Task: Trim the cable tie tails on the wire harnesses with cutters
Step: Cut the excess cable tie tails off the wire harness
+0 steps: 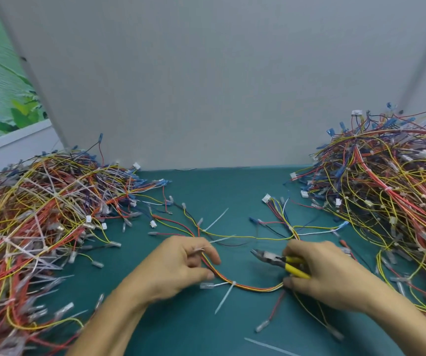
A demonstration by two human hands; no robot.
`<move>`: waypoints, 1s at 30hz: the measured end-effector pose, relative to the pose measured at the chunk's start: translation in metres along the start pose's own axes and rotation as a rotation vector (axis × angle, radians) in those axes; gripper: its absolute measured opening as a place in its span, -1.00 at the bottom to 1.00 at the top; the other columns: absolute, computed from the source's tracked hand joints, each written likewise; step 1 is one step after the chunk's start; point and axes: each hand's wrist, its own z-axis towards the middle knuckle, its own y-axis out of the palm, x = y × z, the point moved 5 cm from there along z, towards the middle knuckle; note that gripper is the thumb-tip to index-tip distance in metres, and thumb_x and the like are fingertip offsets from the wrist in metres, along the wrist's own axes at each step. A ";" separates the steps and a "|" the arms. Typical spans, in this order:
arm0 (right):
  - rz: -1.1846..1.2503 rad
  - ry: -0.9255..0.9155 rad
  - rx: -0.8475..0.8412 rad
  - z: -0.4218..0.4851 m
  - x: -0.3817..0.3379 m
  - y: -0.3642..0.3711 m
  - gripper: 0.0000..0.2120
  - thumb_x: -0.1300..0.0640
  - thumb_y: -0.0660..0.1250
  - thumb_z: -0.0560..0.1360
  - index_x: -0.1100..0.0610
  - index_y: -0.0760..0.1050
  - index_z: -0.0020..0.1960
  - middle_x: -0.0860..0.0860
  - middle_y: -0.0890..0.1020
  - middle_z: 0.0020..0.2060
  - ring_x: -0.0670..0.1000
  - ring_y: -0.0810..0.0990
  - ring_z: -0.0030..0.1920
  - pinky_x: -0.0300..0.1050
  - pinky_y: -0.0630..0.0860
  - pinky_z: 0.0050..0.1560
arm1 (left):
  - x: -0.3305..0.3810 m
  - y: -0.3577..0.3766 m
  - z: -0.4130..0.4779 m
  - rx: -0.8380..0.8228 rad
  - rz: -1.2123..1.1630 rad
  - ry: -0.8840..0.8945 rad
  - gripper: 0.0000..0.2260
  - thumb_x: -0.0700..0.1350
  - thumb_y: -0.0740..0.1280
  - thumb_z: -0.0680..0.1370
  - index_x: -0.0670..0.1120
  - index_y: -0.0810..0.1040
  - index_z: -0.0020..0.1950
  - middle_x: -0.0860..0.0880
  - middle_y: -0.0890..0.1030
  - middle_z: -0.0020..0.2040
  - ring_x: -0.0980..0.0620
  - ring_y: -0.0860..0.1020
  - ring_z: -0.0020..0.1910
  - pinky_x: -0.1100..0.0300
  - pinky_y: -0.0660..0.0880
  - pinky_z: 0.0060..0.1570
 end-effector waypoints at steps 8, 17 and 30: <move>-0.015 -0.035 0.004 -0.004 -0.004 0.000 -0.71 -0.19 0.35 0.43 -0.09 0.42 0.06 -0.21 0.45 -0.20 -0.11 0.37 -0.14 -0.17 0.37 -0.10 | 0.013 0.031 0.006 -0.069 0.423 0.204 -0.75 -0.05 0.47 0.44 0.04 0.66 0.10 0.16 0.47 -0.25 0.26 0.40 -0.23 0.54 0.23 -0.21; -0.036 -0.097 -0.087 -0.009 -0.012 0.001 -0.71 -0.18 0.30 0.45 -0.06 0.51 0.09 -0.15 0.47 -0.05 -0.07 0.45 0.02 -0.10 0.43 0.06 | 0.009 0.037 0.012 -0.080 0.456 0.247 -0.82 0.01 0.30 0.55 0.00 0.68 -0.09 0.05 0.56 -0.28 0.11 0.45 -0.26 0.31 0.35 -0.13; -0.177 -0.125 -0.081 -0.022 -0.036 0.000 -0.78 -0.12 0.18 0.46 -0.04 0.47 0.01 -0.12 0.38 -0.06 -0.01 0.48 0.00 -0.11 0.36 -0.19 | 0.001 0.043 0.020 -0.204 0.283 -0.008 -0.84 0.01 0.30 0.55 0.06 0.41 -0.20 0.11 0.44 -0.33 0.16 0.34 -0.34 0.18 0.33 -0.25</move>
